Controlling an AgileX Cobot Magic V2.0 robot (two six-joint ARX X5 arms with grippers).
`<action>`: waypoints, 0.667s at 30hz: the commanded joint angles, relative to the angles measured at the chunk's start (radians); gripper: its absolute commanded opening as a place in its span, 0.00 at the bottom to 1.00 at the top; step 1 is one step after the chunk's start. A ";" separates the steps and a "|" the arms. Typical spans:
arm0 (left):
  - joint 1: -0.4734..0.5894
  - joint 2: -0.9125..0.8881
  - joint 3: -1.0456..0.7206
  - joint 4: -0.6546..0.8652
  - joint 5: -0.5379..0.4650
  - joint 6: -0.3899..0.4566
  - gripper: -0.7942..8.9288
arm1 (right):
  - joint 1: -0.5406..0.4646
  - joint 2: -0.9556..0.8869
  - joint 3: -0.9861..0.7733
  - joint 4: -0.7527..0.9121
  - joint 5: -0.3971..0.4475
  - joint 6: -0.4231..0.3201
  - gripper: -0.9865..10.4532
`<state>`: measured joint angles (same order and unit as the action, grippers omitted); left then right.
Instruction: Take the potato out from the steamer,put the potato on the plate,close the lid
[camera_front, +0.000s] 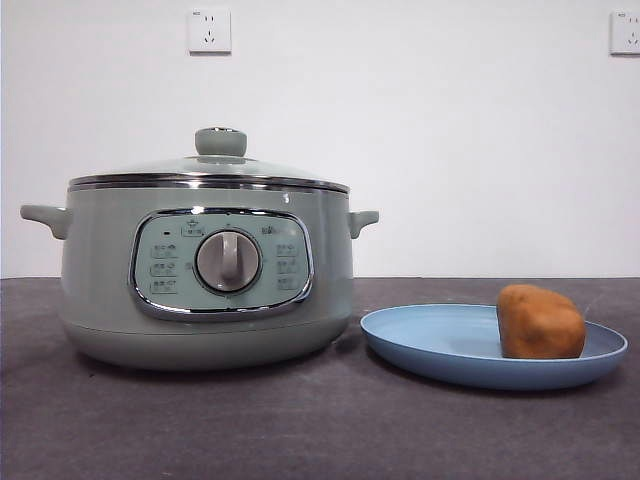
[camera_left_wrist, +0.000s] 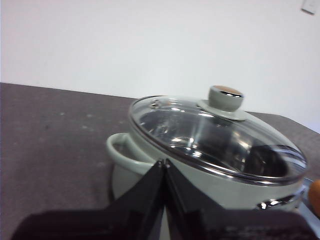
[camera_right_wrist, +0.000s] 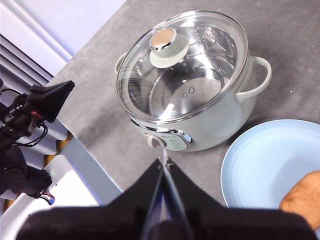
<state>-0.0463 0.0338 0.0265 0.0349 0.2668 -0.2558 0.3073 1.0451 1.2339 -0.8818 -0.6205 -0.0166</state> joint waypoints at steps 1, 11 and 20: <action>0.003 -0.006 -0.008 -0.033 -0.024 -0.013 0.08 | 0.000 0.001 0.000 0.006 0.000 -0.007 0.09; 0.003 -0.032 -0.013 -0.241 -0.084 -0.037 0.08 | 0.000 0.001 0.000 0.006 0.000 -0.007 0.09; 0.003 -0.032 -0.013 -0.234 -0.082 -0.035 0.08 | 0.000 0.001 0.000 0.006 0.000 -0.007 0.09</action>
<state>-0.0460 0.0048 0.0257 -0.1986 0.1886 -0.2890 0.3073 1.0451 1.2339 -0.8818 -0.6205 -0.0166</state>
